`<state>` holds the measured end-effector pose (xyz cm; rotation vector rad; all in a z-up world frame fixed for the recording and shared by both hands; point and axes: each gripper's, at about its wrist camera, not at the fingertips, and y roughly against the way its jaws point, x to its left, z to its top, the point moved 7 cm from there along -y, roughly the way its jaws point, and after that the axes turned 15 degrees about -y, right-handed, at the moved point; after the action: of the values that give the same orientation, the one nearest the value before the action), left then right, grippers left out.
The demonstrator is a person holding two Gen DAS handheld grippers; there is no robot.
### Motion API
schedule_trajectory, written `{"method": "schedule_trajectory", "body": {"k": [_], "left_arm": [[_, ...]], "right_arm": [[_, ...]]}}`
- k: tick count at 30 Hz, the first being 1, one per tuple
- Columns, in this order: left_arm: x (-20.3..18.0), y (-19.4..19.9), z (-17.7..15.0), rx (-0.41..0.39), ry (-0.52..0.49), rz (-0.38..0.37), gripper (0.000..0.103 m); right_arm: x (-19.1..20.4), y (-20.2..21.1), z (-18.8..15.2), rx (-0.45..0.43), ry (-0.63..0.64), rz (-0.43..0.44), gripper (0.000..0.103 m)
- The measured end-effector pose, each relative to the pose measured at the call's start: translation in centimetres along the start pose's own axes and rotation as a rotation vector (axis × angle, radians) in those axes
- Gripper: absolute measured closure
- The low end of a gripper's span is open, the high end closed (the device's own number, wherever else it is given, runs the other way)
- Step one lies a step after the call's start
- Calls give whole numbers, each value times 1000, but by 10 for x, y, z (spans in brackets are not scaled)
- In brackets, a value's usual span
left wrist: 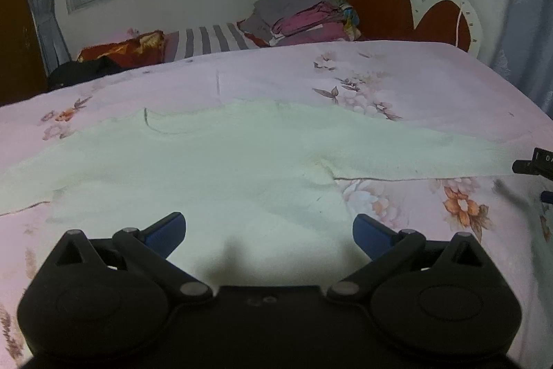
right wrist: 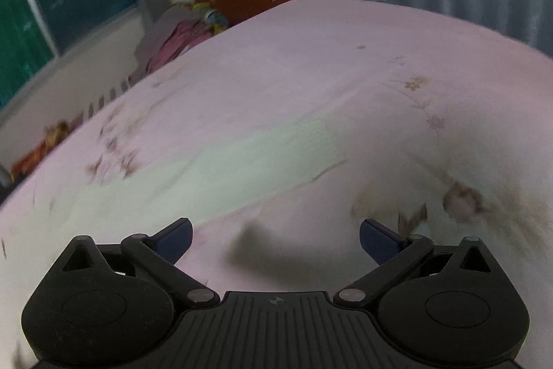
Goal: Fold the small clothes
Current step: 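Move the right gripper to the sleeve cuff nearest it, then close the right gripper on the sweater sleeve cuff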
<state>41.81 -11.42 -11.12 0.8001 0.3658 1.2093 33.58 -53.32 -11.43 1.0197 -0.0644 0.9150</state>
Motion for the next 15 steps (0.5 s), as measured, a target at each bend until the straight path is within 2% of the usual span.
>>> {"method": "schedule_trajectory", "body": {"k": [1,3,7,12,15], "left_arm": [[0,-4,2,3,8,2,0],[-1,-10,6,12,30,4,0],[4,-12,13,8,63,23,0],[17,-17,15,14,152,32,0],[24,-14,16,9,195,13,0]], "right_arm": [[-4,-8,6,4,-27,7,25],[-16,-26,16,22,-93,5,62],[-36,-49,34,38,-227,46,62],[-34,-62,45,43,-259,85,62],[-32,-68,50,45,-259,105,62]]}}
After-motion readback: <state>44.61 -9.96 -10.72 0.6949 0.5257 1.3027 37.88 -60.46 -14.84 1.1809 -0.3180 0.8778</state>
